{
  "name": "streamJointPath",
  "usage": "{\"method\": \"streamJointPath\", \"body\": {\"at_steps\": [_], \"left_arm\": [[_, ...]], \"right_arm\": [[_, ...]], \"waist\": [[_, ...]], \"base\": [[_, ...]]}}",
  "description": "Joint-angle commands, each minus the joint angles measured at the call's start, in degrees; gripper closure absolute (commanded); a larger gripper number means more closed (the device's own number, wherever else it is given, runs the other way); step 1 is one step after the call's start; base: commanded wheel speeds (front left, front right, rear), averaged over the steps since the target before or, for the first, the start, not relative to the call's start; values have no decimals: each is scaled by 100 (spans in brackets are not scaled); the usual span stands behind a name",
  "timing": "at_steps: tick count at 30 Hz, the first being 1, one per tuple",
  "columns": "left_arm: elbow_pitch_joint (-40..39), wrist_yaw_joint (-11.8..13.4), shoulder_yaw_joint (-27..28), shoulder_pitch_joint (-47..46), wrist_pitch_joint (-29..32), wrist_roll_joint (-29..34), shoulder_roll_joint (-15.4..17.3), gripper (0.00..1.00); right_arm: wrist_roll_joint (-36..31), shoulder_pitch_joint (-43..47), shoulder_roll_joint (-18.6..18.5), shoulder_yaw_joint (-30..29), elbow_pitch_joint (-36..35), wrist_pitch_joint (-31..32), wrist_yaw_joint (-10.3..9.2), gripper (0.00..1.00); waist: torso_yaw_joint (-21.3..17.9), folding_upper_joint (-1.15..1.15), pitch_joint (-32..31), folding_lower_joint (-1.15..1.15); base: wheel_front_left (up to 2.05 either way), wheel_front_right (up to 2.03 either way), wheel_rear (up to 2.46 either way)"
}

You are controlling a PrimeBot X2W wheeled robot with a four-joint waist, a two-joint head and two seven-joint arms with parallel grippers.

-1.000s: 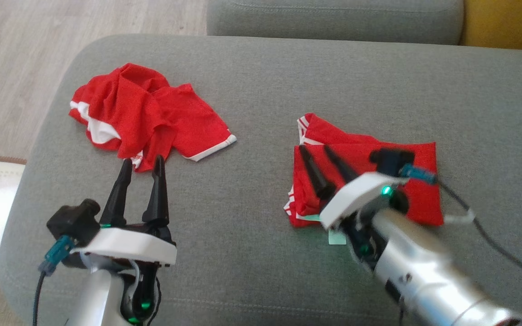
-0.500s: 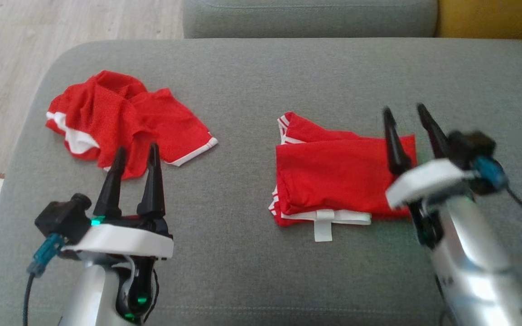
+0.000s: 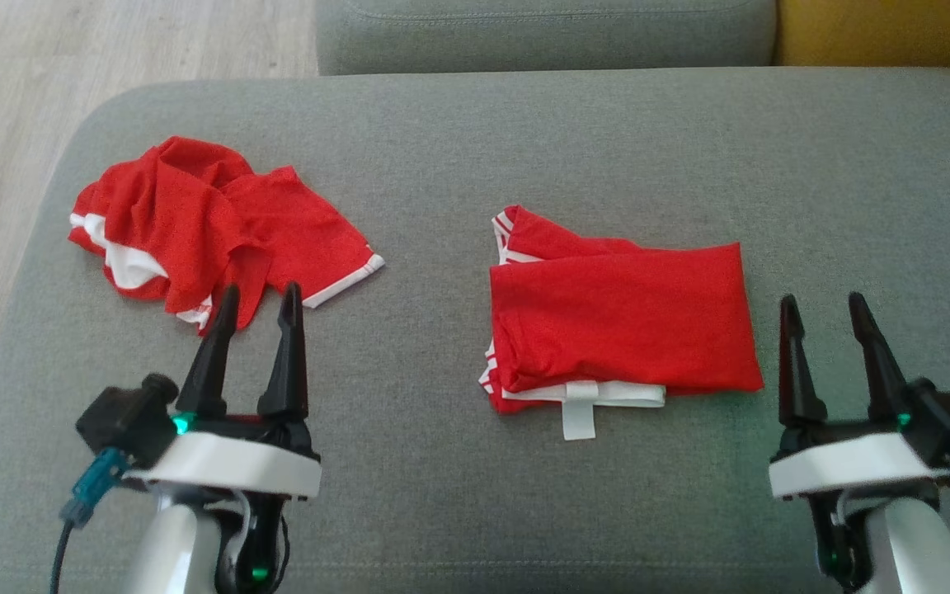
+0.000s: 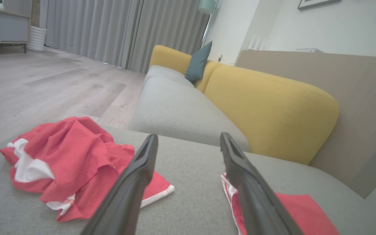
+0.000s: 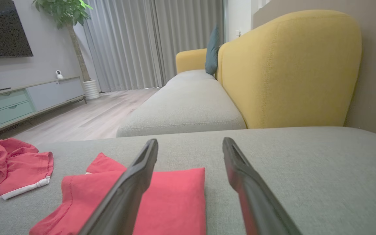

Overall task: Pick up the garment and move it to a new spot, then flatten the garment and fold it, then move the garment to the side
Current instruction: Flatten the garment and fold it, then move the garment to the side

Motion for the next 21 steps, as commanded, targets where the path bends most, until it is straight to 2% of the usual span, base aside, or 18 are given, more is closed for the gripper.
{"method": "streamJointPath", "body": {"at_steps": [1, 14, 21], "left_arm": [[-208, -39, 197, -122, -29, 62, 50, 0], [-282, -23, 229, -53, -29, 40, 50, 0], [-214, -50, 142, -152, -29, 39, 50, 0]], "right_arm": [[96, -92, -11, 83, -283, -62, 37, 0], [191, 69, -11, 169, -473, -62, 37, 0], [430, -77, -11, 270, 112, -61, 37, 0]], "waist": [[-13, 0, 0, 0], [-45, 0, 41, 0], [41, 0, 273, 0]], "base": [[0, 0, 0], [0, 0, 0], [0, 0, 0]]}}
